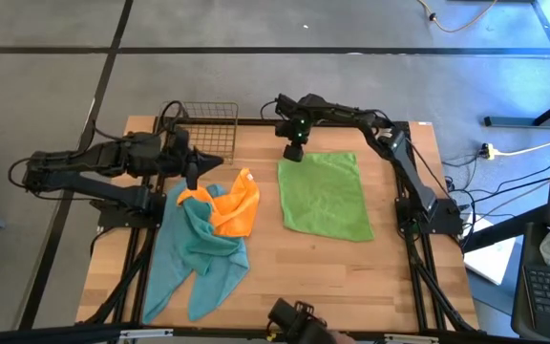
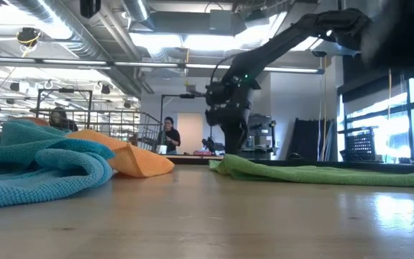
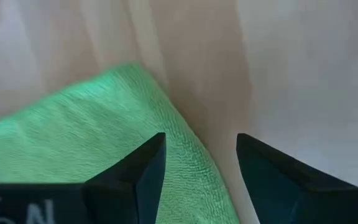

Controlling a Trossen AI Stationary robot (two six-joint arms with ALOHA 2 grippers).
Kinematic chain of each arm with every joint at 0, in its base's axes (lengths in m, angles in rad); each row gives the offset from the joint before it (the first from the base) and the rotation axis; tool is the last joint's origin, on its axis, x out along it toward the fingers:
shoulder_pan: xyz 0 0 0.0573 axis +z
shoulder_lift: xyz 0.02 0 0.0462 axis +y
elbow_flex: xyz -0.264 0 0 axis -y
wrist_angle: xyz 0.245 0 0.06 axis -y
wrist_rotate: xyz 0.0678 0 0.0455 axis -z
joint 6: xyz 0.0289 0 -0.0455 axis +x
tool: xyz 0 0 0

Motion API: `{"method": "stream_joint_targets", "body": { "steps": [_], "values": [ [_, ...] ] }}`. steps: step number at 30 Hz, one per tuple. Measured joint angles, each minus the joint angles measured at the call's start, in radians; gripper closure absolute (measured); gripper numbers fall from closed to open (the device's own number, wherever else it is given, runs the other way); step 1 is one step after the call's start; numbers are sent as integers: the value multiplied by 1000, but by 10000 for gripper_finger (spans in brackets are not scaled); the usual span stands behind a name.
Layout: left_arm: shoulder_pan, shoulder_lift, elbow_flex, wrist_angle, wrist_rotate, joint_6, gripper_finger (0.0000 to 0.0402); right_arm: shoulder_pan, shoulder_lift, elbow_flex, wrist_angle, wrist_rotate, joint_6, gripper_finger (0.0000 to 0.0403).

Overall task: Fold microfiber towels
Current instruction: Fold the green microfiber cloth

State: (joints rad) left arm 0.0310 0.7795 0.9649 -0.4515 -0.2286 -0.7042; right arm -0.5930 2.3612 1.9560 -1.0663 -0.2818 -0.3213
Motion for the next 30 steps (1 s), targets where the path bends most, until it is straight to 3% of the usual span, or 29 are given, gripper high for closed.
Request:
{"method": "stream_joint_targets", "body": {
  "steps": [15, 23, 30],
  "values": [
    [8, 0, 0, 12, 1, -20, 388, 12, 20, 0, -51, -51, 74, 222],
    [8, 0, 0, 12, 1, 2, 388, 28, 20, 0, -95, -85, 80, 287],
    [8, -2, 0, 12, 1, 7, 388, 28, 10, 12, -124, -159, 103, 388]
  ]
}}
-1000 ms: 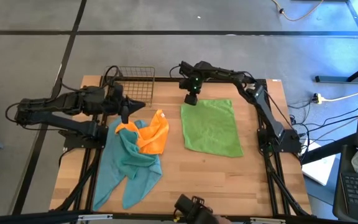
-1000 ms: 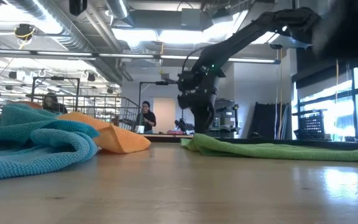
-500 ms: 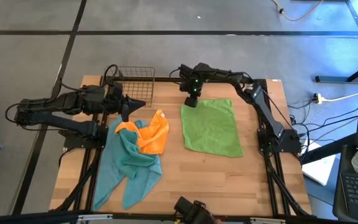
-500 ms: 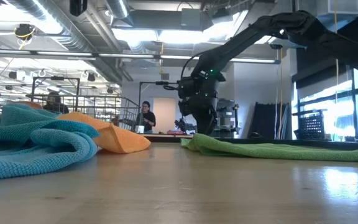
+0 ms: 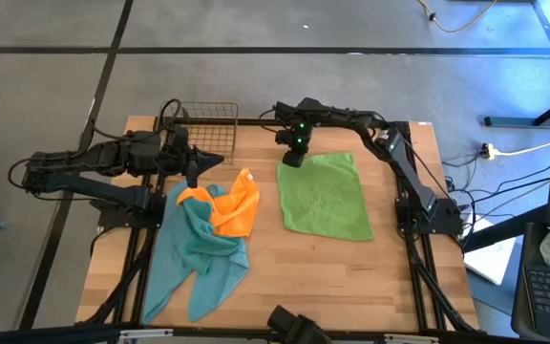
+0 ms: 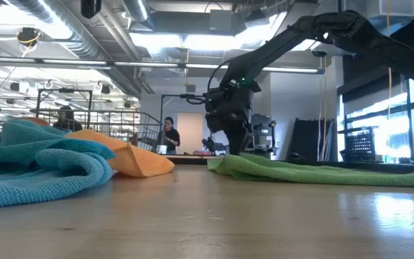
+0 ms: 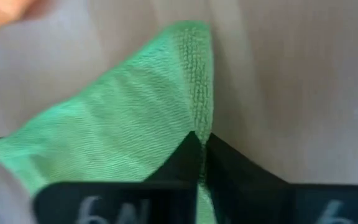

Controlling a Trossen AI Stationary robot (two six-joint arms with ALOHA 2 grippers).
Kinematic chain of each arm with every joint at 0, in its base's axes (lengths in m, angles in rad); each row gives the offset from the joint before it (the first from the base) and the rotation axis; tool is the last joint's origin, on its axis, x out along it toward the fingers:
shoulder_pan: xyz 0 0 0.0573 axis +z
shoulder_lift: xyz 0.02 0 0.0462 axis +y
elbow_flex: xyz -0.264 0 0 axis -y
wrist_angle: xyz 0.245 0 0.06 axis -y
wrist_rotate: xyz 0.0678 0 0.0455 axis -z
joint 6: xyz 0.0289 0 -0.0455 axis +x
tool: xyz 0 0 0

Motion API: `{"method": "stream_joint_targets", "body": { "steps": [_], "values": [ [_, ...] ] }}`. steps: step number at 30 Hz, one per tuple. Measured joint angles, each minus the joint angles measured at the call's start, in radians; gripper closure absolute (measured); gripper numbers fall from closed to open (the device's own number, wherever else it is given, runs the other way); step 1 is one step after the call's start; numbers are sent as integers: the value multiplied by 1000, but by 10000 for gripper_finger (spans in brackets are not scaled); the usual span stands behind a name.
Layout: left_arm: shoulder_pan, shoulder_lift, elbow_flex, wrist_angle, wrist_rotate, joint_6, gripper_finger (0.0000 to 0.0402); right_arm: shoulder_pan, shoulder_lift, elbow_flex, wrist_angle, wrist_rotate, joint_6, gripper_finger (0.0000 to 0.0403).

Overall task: Fold microfiber towels
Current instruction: Fold the green microfiber cloth

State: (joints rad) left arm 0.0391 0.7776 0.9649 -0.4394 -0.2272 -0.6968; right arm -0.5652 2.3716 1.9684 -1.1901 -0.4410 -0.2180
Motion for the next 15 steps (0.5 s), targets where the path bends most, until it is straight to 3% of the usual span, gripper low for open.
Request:
{"method": "stream_joint_targets", "body": {
  "steps": [9, 12, 15],
  "values": [
    [0, 0, 0, -1, 0, 0, 388, 0, -32, 18, -30, -46, -1, 388],
    [0, 0, 0, -1, 0, 7, 388, 9, -32, 13, -49, 20, -4, 396],
    [0, 0, 0, -1, 0, 23, 388, 34, -32, 0, -17, 150, -46, 393]
  ]
}}
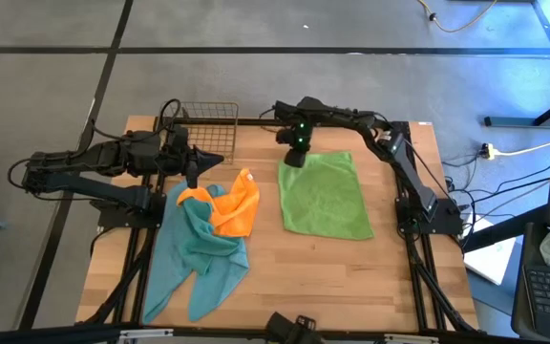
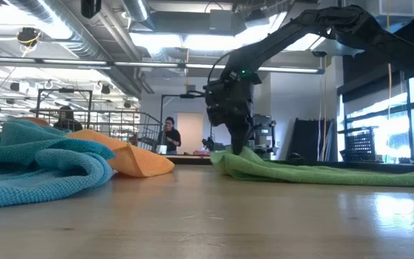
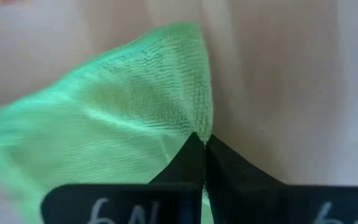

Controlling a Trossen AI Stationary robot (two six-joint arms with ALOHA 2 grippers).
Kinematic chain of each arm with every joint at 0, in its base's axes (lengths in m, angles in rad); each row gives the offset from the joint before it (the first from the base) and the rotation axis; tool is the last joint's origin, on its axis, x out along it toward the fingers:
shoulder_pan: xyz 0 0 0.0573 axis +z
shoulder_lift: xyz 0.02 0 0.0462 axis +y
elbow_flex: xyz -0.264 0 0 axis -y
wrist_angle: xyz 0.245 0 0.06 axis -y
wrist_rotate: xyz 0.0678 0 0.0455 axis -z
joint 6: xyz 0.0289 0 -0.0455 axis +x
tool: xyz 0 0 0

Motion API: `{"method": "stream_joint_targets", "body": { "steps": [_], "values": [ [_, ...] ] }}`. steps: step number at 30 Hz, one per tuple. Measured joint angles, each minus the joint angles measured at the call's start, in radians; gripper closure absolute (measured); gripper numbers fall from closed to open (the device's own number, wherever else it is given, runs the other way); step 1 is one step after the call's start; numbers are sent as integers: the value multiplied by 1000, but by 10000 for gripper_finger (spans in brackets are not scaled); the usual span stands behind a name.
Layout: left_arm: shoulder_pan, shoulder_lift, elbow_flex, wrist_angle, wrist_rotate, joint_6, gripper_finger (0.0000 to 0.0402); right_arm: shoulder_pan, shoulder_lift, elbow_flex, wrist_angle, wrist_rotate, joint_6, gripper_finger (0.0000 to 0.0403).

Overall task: Fold microfiber towels
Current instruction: Fold the green microfiber cloth

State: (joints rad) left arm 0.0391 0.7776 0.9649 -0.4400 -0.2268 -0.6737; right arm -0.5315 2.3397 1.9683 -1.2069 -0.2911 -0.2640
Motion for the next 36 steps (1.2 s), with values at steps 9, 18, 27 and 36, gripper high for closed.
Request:
{"method": "stream_joint_targets", "body": {
  "steps": [9, 18, 27, 36],
  "values": [
    [0, 0, 0, 0, 3, -22, 388, 55, -1, 19, 219, 219, -17, 381],
    [0, 0, 0, 0, 7, -18, 388, 65, -1, 19, 205, 166, -10, 309],
    [0, 0, 0, 0, 7, -5, 388, 46, 0, 62, 176, 411, -7, 178],
    [0, 0, 0, -1, 9, -5, 388, -6, 0, 86, 66, -104, 194, 143]
  ]
}}
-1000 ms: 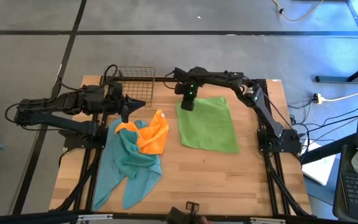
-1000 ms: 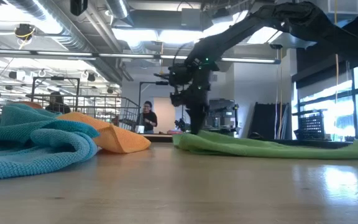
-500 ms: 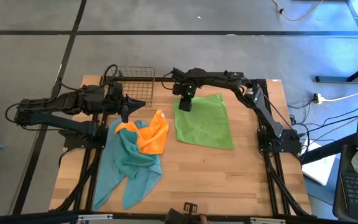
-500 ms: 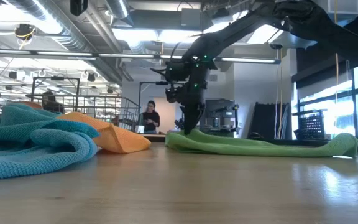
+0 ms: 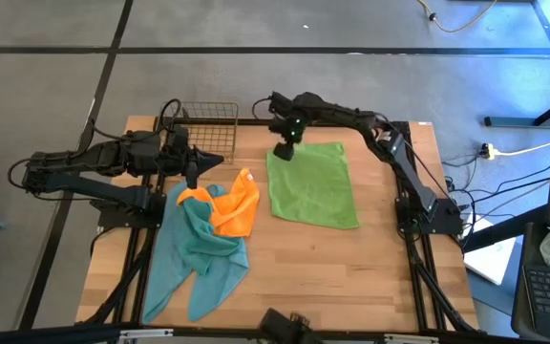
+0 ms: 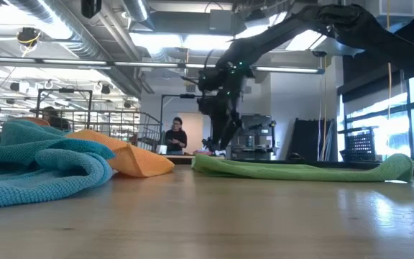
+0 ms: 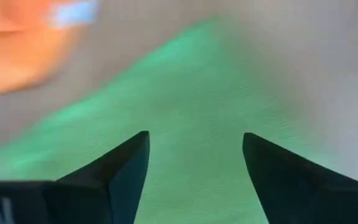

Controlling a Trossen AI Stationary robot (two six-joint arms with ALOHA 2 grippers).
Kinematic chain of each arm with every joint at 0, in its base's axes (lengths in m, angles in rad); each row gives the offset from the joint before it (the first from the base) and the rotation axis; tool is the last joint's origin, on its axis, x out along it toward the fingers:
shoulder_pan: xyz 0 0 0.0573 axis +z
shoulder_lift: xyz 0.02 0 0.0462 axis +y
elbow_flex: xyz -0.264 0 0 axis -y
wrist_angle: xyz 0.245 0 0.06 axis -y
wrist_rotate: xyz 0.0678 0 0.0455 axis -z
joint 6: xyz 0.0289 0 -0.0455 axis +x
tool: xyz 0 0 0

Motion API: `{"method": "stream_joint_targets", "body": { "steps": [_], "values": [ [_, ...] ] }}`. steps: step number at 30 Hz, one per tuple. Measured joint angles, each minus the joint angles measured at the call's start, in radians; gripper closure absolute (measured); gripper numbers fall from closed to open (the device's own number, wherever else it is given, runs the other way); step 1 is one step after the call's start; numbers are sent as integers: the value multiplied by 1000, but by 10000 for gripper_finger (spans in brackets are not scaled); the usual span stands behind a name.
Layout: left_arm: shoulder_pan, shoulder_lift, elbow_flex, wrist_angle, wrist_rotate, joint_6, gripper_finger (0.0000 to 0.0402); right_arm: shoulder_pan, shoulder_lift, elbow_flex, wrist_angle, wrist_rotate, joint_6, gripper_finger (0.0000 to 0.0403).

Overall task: Fold microfiber towels
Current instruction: Fold the green microfiber cloth

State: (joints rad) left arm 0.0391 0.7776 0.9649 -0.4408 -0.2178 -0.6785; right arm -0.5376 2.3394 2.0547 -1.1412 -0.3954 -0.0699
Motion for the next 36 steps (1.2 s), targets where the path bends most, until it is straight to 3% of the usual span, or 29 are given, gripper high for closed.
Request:
{"method": "stream_joint_targets", "body": {
  "steps": [2, 3, 8, 11, 13, 16, 20, 27, 33, 36],
  "values": [
    [0, 0, 0, 0, 6, 0, 388, 7, 0, -26, -28, -118, 42, 148],
    [0, 0, 0, 0, 7, 1, 388, 18, 0, -39, -49, -119, 38, 151],
    [0, 0, 0, 0, 8, 16, 388, 105, 0, -127, 1, 116, -9, 174],
    [0, 0, 0, 0, 34, 9, 388, 156, 0, -166, 28, 158, 27, 191],
    [0, 0, 0, 0, 52, 8, 388, 188, -1, -178, -5, 129, 76, 202],
    [0, 0, 0, 0, 70, 7, 388, 228, 0, -191, -123, 2, 116, 217],
    [-1, 0, 0, 0, 82, 7, 388, 265, 0, -195, -209, -103, 87, 233],
    [-25, 0, 0, 0, 83, 32, 388, 266, 1, -127, -121, 99, 114, 260],
    [-44, 0, 0, 0, 83, 34, 388, 259, 0, -61, 37, 121, 110, 278],
    [-47, 0, 0, 0, 83, 34, 388, 259, 0, -66, 157, 119, 29, 280]
  ]
}}
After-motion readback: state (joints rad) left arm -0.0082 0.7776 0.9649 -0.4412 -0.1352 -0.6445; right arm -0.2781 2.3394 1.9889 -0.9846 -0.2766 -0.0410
